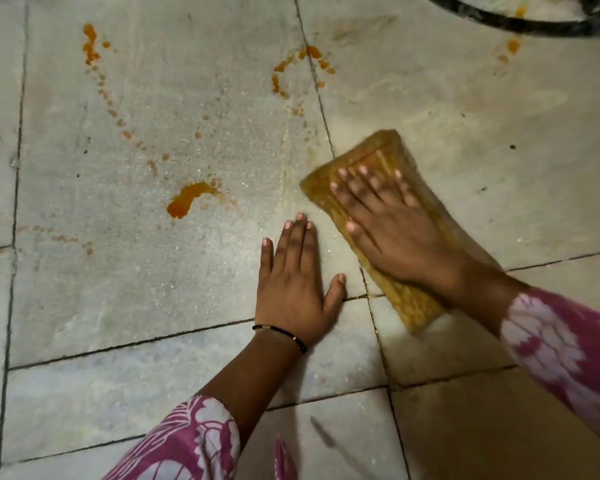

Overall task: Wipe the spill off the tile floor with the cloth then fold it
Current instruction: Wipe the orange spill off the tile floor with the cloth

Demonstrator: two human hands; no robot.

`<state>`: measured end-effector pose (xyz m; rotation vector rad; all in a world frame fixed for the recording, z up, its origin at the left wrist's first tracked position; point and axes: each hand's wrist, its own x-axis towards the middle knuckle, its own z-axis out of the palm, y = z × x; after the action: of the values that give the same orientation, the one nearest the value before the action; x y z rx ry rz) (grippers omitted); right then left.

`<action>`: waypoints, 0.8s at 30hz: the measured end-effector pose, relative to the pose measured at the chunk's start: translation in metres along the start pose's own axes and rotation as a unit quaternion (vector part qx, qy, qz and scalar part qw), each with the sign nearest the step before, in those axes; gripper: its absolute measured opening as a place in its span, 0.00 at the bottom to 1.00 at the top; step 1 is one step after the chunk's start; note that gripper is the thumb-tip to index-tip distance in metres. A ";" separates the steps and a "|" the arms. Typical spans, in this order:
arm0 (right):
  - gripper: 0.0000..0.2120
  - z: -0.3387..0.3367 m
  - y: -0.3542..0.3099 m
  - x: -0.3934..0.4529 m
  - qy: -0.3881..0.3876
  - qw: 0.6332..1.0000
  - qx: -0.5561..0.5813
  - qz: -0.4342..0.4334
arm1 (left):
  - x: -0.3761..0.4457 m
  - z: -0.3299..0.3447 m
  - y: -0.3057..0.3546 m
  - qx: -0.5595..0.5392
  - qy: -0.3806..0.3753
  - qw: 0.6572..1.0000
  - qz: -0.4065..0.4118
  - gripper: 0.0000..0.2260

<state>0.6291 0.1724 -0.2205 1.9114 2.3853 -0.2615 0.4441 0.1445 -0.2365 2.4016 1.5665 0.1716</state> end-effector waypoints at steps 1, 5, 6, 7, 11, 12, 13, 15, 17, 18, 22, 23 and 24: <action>0.28 0.002 0.004 -0.022 -0.009 1.000 -0.003 -0.002 | 0.000 0.000 0.000 -0.001 0.003 1.000 0.001 0.34; 0.30 -0.002 0.063 -0.070 -0.028 0.996 -0.003 0.079 | -0.001 0.002 0.000 0.000 0.005 1.000 -0.002 0.34; 0.30 -0.006 0.081 -0.065 -0.022 0.994 -0.003 0.107 | 0.000 0.002 0.000 0.002 0.003 1.000 -0.001 0.34; 0.30 -0.010 0.098 -0.055 -0.010 0.991 -0.004 0.134 | 0.000 0.002 0.001 0.004 0.002 1.000 -0.001 0.34; 0.30 -0.019 0.113 0.026 0.023 0.973 0.019 0.227 | 0.000 -0.001 0.002 0.011 -0.006 1.000 -0.005 0.34; 0.29 -0.020 0.103 0.044 0.018 0.973 0.026 0.228 | 0.000 -0.001 0.003 0.012 -0.008 1.000 -0.004 0.34; 0.30 -0.021 0.090 0.057 0.011 0.977 0.027 0.210 | 0.000 -0.001 0.003 0.012 -0.010 1.000 -0.003 0.34; 0.31 -0.017 0.057 0.065 0.004 0.992 0.013 0.124 | 0.000 -0.001 0.002 0.010 -0.013 1.000 -0.003 0.34; 0.31 -0.010 0.025 0.049 0.004 1.000 0.007 0.026 | 0.000 -0.001 0.001 0.013 -0.011 1.000 -0.004 0.34; 0.30 -0.006 0.014 0.032 0.010 1.000 0.006 -0.009 | 0.000 0.000 0.000 0.013 -0.010 1.000 -0.003 0.34; 0.29 0.010 0.020 -0.056 -0.009 0.998 -0.024 -0.060 | 0.000 0.001 -0.001 0.002 -0.006 1.000 0.005 0.34; 0.29 0.011 0.037 -0.074 -0.017 0.998 -0.037 -0.057 | 0.000 0.002 -0.001 0.001 -0.005 1.000 0.004 0.34; 0.29 0.009 0.055 -0.087 -0.028 0.997 -0.053 -0.042 | 0.000 0.002 -0.001 -0.001 -0.004 1.000 0.002 0.34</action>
<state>0.7016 0.0991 -0.2200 1.7399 2.3949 -0.1860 0.4438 0.1442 -0.2390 2.4023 1.5577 0.1643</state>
